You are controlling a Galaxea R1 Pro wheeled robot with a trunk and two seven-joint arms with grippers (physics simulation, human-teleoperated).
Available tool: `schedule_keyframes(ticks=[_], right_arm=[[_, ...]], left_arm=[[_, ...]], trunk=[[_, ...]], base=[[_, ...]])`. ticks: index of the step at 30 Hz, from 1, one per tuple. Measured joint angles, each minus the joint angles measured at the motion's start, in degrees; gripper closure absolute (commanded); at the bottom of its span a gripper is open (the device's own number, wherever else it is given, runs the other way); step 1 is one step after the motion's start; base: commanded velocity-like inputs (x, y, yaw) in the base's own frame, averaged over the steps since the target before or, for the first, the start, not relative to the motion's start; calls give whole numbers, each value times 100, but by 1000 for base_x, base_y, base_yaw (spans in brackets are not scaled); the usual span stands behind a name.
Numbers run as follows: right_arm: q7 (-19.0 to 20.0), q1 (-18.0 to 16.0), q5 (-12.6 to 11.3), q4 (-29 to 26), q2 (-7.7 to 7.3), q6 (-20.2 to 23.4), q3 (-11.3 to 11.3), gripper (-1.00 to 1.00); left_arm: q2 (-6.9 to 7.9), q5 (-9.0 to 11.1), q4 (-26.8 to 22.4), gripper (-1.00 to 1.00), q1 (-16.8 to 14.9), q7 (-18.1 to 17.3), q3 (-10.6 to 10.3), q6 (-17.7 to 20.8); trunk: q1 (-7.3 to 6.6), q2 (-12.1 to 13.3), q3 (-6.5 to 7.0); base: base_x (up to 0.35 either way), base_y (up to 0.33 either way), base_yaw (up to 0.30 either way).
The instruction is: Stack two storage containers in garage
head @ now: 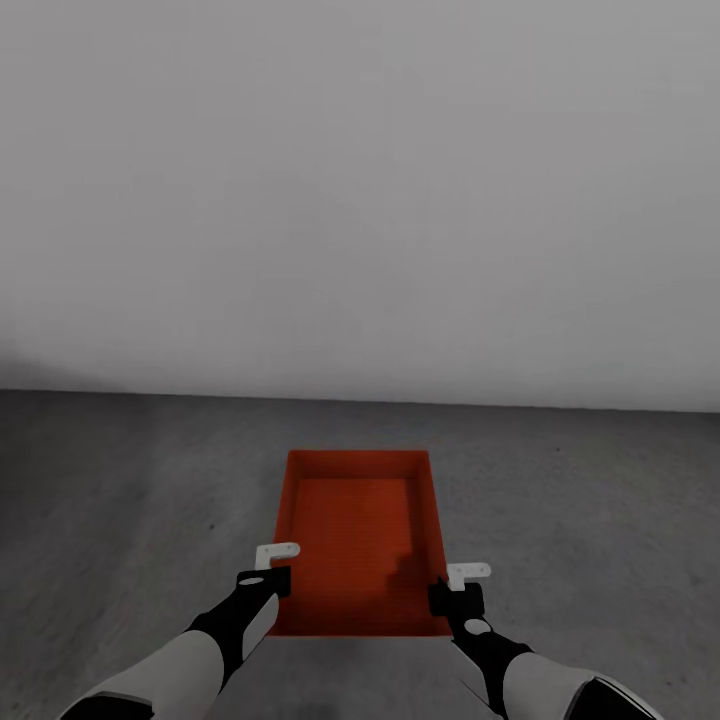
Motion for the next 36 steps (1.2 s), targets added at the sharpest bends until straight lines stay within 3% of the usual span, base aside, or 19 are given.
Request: schedule_keyframes(ticks=[36], right_arm=[[2, 0, 0, 1, 0, 9, 0, 100]], left_arm=[[0, -7, 4, 100, 0, -2, 8, 8]], trunk=[[791, -1444, -646]], base=[[0, 0, 0]])
